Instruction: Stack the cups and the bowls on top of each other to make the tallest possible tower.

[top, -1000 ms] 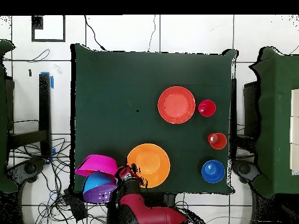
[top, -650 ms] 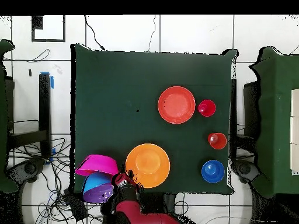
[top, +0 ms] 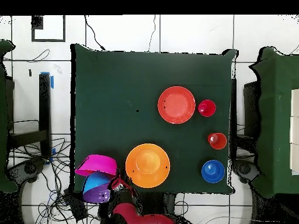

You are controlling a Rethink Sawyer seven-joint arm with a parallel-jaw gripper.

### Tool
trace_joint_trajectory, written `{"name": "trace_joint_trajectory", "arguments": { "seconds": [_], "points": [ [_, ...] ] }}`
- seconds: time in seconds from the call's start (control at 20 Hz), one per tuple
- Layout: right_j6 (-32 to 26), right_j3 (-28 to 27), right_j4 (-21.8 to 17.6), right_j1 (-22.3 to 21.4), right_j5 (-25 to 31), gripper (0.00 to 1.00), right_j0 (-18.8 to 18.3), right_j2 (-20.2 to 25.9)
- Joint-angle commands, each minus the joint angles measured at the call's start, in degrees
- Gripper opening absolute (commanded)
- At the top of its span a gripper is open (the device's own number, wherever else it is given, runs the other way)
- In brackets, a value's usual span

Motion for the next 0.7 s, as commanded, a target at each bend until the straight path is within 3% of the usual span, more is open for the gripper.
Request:
{"name": "trace_joint_trajectory", "arguments": {
  "seconds": [0.05, 0.3, 0.7],
  "points": [
    [10.1, -3.5, 1.7, 8.9, -5.2, 1.00, 1.8, 0.5],
    [10.8, -3.9, 1.6, 12.8, -8.4, 1.00, 2.5, 0.4],
    [10.9, -2.8, 2.2, 13.7, -9.1, 1.00, 2.7, 1.1]
  ]
}}
